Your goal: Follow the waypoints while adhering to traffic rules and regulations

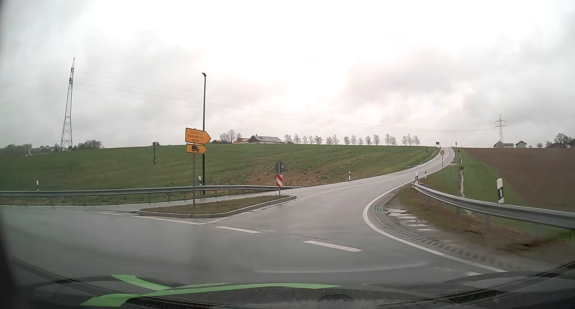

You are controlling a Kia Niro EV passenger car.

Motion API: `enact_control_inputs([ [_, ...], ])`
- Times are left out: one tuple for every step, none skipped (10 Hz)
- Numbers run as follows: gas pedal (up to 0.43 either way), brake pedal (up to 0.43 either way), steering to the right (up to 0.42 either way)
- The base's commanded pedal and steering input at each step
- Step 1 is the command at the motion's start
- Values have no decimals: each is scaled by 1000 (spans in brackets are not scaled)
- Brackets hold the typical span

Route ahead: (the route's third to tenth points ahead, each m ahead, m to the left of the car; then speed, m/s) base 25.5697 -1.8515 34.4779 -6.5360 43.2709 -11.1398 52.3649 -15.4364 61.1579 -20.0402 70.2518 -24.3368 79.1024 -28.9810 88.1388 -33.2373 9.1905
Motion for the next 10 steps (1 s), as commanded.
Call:
enact_control_inputs([
  [260, 0, 24],
  [260, 0, 30],
  [260, 0, 29],
  [268, 0, 31],
  [268, 0, 38],
  [268, 0, 46],
  [268, 0, 57],
  [268, 0, 65],
  [268, 0, 75],
  [280, 0, 86],
])
